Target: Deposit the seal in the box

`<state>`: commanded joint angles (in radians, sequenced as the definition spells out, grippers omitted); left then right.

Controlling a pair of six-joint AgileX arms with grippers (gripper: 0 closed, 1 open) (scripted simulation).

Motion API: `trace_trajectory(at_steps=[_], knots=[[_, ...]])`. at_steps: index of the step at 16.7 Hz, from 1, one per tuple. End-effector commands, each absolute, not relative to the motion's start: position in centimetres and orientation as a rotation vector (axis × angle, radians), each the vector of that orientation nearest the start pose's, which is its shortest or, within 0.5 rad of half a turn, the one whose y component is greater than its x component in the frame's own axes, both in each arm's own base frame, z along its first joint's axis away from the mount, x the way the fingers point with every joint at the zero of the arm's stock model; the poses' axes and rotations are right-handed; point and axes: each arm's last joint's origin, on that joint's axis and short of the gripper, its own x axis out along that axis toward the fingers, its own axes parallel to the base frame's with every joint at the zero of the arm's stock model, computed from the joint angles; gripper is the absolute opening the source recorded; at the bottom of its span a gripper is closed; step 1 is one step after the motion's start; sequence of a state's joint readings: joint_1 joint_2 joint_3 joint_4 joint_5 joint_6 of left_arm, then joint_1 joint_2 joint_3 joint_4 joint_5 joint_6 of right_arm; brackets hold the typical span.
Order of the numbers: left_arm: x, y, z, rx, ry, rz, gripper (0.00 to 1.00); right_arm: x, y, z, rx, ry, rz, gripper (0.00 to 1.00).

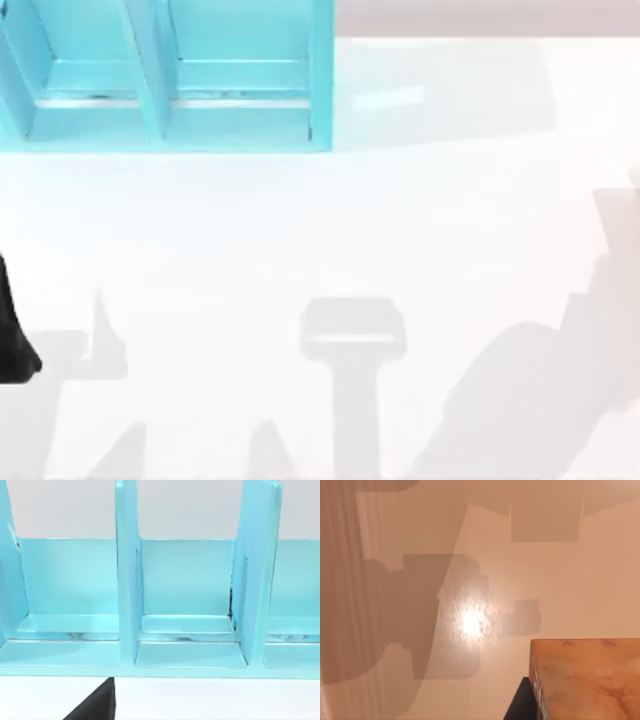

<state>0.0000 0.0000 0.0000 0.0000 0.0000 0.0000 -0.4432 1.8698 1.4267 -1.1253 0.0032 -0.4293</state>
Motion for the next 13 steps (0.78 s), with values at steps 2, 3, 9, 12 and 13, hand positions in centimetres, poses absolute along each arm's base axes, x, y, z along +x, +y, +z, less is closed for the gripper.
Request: trace_trajectory(at_steps=[2, 3, 9, 12, 13], knots=[[10.57, -0.12, 16.0, 0.0, 0.0, 0.0, 1.0, 31.78, -14.77, 19.87, 0.005, 1.571, -0.01, 0.0], [10.57, -0.12, 16.0, 0.0, 0.0, 0.0, 1.0, 31.78, -14.77, 19.87, 0.005, 1.571, -0.01, 0.0], [10.57, -0.12, 16.0, 0.0, 0.0, 0.0, 1.0, 31.78, -14.77, 19.87, 0.005, 1.571, -0.01, 0.3], [10.57, -0.12, 16.0, 0.0, 0.0, 0.0, 1.0, 31.78, -14.77, 19.87, 0.005, 1.571, -0.01, 0.53], [10.57, -0.12, 16.0, 0.0, 0.0, 0.0, 1.0, 31.78, -14.77, 19.87, 0.005, 1.571, -0.01, 0.6]])
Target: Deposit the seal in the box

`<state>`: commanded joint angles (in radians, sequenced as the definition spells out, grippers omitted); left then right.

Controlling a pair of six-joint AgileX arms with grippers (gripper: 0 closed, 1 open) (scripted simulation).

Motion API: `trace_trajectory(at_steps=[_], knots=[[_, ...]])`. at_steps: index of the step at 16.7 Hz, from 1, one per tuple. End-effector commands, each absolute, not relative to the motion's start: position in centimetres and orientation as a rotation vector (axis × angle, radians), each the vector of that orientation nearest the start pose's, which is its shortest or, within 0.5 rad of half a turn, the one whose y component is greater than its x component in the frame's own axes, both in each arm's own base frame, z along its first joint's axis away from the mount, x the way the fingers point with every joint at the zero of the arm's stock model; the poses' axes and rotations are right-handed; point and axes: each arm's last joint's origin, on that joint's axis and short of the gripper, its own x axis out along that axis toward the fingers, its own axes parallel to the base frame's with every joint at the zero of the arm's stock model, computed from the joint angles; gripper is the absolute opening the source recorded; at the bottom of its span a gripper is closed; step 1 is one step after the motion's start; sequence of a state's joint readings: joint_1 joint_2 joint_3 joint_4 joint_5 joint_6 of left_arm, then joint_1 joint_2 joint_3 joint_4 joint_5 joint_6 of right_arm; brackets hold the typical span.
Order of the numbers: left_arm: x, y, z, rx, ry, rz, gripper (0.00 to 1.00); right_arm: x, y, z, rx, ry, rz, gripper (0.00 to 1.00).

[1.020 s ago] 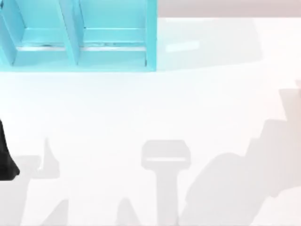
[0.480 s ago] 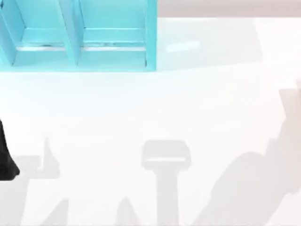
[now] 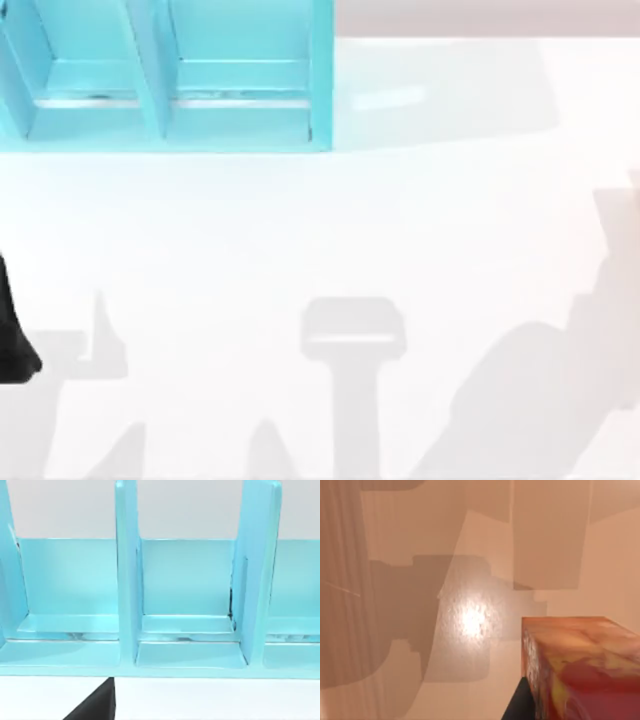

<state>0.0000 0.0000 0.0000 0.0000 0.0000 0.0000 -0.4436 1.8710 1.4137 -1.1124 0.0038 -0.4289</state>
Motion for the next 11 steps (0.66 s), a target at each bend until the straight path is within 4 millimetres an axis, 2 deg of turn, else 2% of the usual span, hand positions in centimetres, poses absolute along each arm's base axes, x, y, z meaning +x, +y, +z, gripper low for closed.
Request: trace_trajectory(at_steps=[5, 11], knots=[[10.57, -0.12, 16.0, 0.0, 0.0, 0.0, 1.0, 31.78, -14.77, 19.87, 0.005, 1.571, -0.01, 0.98], [10.57, -0.12, 16.0, 0.0, 0.0, 0.0, 1.0, 31.78, -14.77, 19.87, 0.005, 1.571, -0.01, 1.0]])
